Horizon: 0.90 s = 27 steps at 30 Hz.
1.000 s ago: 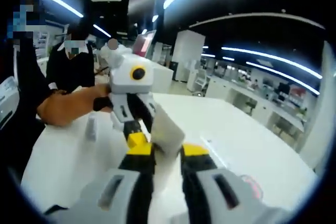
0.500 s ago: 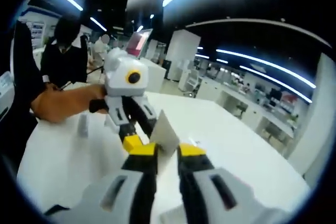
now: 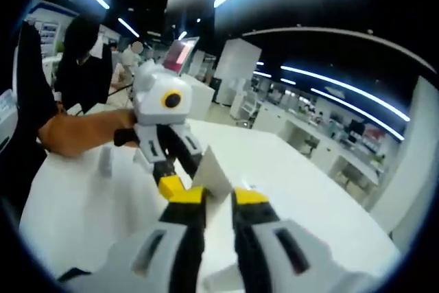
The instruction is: Arrange the skincare products in the storage area until every visible bottle or jar stands upright without overlapping.
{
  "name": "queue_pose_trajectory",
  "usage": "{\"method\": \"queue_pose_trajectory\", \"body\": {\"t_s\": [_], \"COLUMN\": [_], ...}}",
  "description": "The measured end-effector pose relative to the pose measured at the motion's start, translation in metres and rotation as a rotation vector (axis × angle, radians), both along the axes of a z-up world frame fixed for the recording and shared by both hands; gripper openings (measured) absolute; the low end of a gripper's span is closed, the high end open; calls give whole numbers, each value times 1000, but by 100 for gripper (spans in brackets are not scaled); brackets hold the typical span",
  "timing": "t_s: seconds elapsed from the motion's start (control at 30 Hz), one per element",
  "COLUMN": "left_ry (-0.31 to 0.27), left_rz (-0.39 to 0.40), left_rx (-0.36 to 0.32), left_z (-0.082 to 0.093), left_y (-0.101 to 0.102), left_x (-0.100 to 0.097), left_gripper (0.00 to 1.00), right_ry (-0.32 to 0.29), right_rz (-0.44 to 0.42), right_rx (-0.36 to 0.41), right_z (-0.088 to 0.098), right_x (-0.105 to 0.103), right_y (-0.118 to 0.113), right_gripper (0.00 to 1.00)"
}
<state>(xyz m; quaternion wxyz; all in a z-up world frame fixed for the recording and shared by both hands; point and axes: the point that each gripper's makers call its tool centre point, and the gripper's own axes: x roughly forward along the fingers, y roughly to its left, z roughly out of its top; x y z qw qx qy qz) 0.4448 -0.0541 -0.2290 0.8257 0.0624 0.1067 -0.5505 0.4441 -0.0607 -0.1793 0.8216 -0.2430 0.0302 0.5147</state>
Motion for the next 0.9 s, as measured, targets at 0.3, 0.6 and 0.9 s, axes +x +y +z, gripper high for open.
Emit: {"method": "queue_pose_trajectory", "body": {"t_s": [0.3,0.6,0.9], "left_ry": [-13,-51,-49], "left_rz": [0,8,18], "left_rx": [0,10,-10], "left_z": [3,5,5], "left_y": [0,-1,-3], "left_x": [1,0,3], "left_gripper": [20,18,18], "right_ry": [-9,-46,-50], "right_rz": [-7,4,-9], "right_rx": [1,-20,-20], "right_z": [3,2,3], "right_x": [1,1,3], "right_y": [-3,-1,-3], "right_gripper": [14,11,11]}}
